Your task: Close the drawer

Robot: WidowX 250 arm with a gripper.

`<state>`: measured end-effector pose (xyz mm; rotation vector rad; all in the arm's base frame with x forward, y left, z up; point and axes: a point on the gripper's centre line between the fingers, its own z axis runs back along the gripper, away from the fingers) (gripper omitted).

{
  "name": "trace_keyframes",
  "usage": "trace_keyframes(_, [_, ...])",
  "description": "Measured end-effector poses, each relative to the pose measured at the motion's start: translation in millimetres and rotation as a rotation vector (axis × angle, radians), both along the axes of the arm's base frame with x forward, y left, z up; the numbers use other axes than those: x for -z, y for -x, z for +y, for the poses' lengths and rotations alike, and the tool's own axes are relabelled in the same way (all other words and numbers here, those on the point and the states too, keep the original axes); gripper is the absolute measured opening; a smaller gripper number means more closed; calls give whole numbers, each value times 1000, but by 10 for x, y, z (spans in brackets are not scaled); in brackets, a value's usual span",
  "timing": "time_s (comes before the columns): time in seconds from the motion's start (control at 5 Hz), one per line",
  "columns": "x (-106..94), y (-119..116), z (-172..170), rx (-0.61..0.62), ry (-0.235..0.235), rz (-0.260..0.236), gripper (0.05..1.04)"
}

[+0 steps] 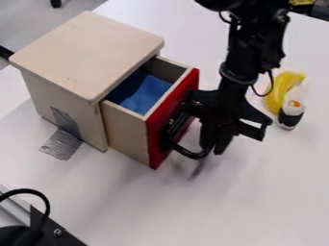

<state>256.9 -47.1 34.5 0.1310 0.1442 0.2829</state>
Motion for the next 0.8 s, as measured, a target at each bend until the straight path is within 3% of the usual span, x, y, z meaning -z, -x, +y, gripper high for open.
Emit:
trace_keyframes(0.2, [-19,-36,55,-19,26,6,121])
trace_keyframes(0.6, [1,-216,176,-85,19,74,121])
trace_keyframes(0.8, [7,-232,224,-116,27,84,121])
